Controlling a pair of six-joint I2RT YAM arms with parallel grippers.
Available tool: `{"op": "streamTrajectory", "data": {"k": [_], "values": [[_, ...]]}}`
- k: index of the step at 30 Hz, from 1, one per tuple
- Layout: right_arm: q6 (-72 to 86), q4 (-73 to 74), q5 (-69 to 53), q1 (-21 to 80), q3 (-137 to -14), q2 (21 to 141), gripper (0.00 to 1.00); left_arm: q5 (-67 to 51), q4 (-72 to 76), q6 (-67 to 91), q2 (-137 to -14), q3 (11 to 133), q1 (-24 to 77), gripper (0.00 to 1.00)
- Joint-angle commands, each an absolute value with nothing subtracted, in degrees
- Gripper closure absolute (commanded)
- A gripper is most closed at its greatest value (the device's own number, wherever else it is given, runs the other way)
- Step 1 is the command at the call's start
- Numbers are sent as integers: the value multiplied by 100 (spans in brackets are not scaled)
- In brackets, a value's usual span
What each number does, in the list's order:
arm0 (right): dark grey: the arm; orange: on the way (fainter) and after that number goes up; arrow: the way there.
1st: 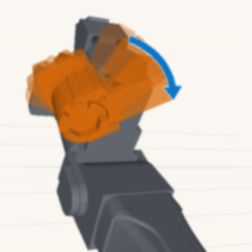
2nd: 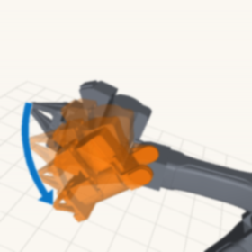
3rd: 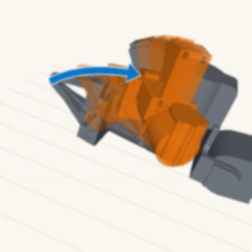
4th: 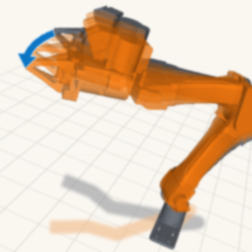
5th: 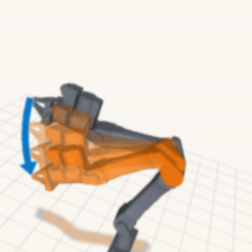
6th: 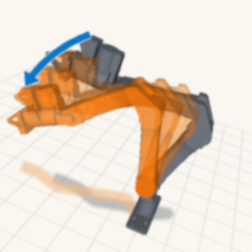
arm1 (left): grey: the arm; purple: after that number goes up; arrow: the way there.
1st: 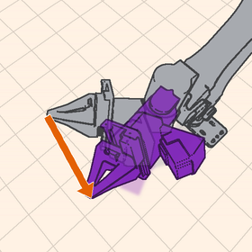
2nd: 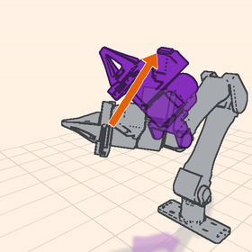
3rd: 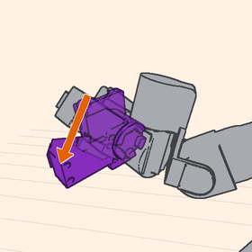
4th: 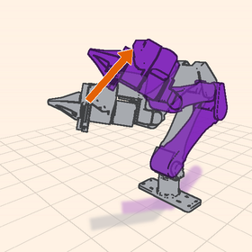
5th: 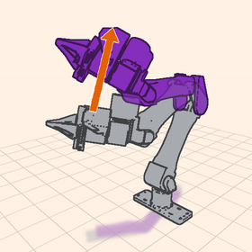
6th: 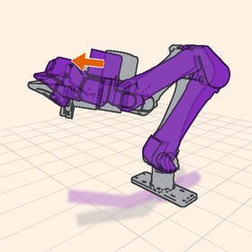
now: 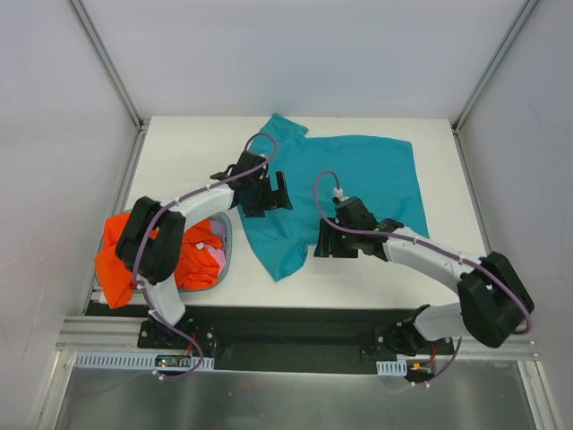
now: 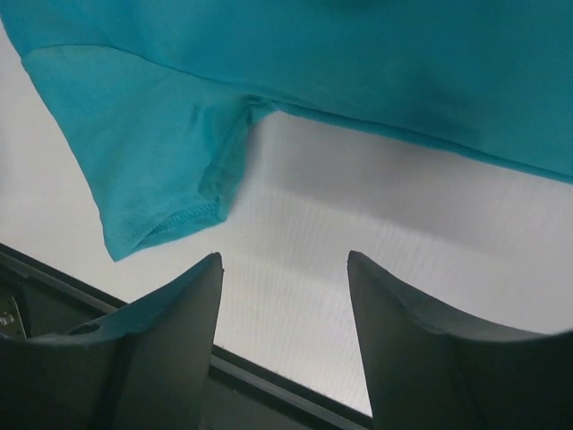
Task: Fold and stack the t-shirts
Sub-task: Flatten out the tshirt
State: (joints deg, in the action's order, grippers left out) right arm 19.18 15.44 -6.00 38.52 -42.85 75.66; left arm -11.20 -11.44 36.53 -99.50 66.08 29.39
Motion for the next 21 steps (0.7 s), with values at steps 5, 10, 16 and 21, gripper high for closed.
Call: {"op": "streamTrajectory", "data": {"k": [5, 10, 16, 21], "values": [[2338, 835, -44, 4535, -5361, 8806, 40, -1688, -870, 3814, -10722, 7339, 2813, 1], [2311, 966, 202, 4579, -5704, 9377, 61, -1758, -861, 3832, -10837, 7155, 2751, 1], [2285, 1309, 306, 4719, -5730, 9369, 69, -1582, -879, 3867, -10837, 6829, 2698, 1], [2232, 1573, 351, 4790, -5660, 9220, 67, -1600, -861, 3850, -10828, 6671, 2663, 1]]}}
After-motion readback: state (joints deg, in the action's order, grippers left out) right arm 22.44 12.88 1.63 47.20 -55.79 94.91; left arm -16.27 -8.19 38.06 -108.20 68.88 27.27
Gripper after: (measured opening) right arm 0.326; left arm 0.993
